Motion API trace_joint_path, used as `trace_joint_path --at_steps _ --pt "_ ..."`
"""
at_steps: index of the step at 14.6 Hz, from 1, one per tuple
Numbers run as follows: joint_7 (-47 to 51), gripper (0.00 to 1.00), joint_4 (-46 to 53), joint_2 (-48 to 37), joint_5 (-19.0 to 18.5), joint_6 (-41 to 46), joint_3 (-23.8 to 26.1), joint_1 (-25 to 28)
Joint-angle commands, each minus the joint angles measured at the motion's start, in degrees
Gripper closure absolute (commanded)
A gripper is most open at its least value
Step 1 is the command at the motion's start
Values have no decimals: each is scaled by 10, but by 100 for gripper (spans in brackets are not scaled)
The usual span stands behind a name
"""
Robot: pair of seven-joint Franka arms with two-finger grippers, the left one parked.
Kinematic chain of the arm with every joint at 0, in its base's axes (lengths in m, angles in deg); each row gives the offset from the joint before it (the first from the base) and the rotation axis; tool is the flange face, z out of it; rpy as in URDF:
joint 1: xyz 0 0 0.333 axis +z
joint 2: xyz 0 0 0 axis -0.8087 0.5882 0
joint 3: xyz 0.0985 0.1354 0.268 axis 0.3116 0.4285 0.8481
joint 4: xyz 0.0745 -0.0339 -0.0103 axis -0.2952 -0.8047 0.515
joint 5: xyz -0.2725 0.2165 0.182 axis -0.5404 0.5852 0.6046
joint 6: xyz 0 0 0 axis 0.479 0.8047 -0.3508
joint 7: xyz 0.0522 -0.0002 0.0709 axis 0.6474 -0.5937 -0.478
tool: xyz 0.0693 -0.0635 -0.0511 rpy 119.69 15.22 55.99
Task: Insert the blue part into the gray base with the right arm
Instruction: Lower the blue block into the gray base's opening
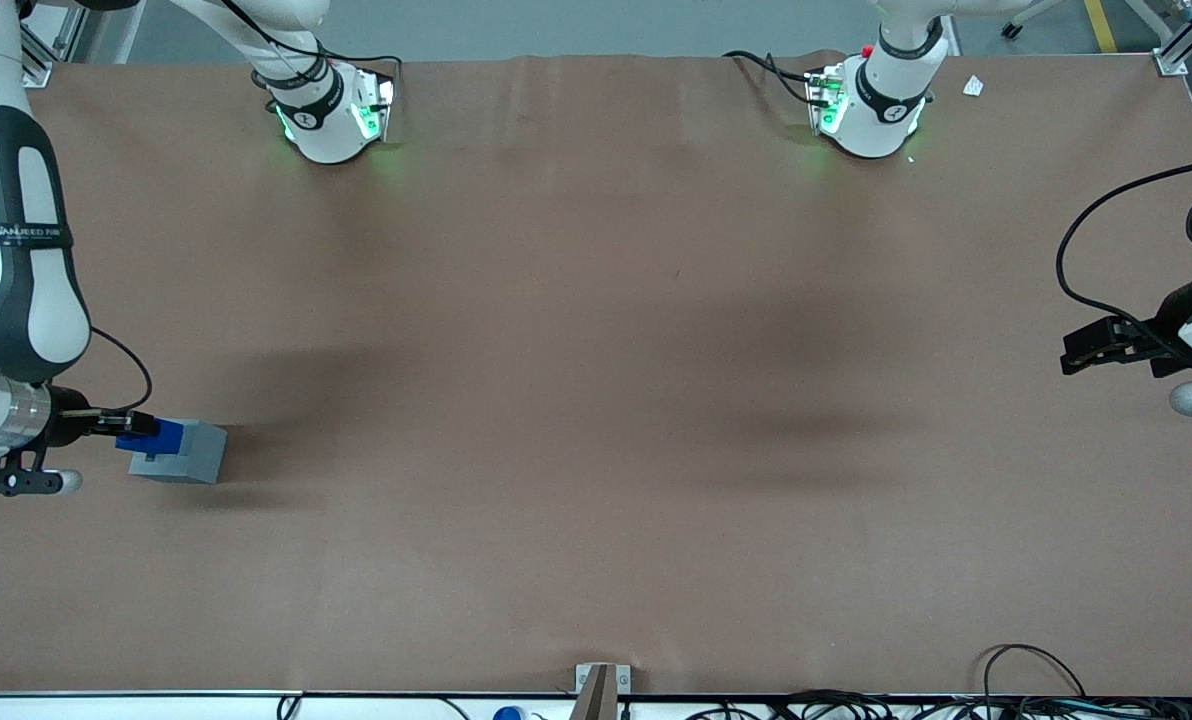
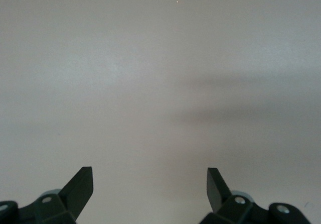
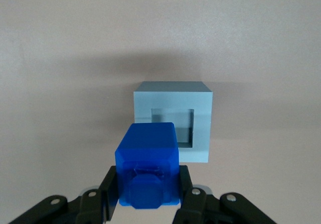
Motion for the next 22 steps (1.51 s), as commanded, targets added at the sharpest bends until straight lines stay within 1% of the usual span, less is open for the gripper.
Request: trace_joint_path --at_steps 1,11,22 --pt "-10 100 -5 -5 -4 3 10 -14" --pt "-6 100 -9 10 -5 2 9 -17" --pt "-5 100 -6 25 -7 -19 8 -27"
